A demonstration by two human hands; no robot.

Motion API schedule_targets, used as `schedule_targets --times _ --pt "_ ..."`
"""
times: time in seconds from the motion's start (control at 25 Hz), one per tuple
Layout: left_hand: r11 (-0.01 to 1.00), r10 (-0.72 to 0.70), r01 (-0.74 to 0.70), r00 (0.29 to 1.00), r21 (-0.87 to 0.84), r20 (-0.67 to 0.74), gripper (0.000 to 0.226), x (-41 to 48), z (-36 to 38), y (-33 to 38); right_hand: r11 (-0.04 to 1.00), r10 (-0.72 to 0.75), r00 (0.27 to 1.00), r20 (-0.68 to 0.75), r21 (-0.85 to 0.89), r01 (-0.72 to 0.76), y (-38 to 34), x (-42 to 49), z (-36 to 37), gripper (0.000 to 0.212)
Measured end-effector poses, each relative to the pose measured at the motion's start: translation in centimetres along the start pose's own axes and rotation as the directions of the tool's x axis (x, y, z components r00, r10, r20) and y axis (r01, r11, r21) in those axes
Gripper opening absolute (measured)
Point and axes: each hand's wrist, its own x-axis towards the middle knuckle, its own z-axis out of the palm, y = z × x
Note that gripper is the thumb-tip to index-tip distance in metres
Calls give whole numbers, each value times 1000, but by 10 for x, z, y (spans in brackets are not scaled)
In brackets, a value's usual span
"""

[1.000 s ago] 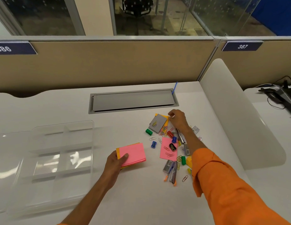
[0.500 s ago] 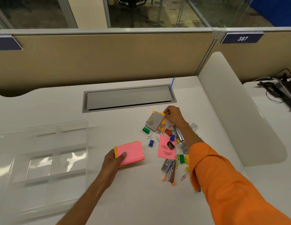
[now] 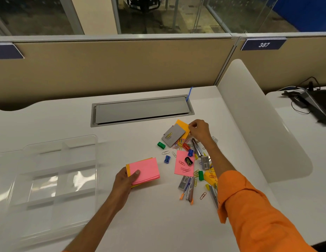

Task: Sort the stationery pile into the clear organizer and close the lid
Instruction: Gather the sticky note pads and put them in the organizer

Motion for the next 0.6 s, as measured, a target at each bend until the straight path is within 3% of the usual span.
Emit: schedule_targets --times 0.24,0.4,0.52,0.6 --pt "1000 -3 3 1000 -6 -8 27 -4 3 1 992 -76 991 -115 90 86 -3 -22 -16 14" --pt "1000 0 0 1000 -8 -18 24 -6 2 2 987 -79 961 -264 111 112 -2 -40 -26 13" --pt "999 -6 5 1000 -36 -19 25 -8 2 5 964 47 946 -320 261 40 -6 -54 -40 12" --pt "997 -19 17 1000 -72 -20 26 -10 4 8 881 204 950 -235 467 -73 -11 -70 -48 14"
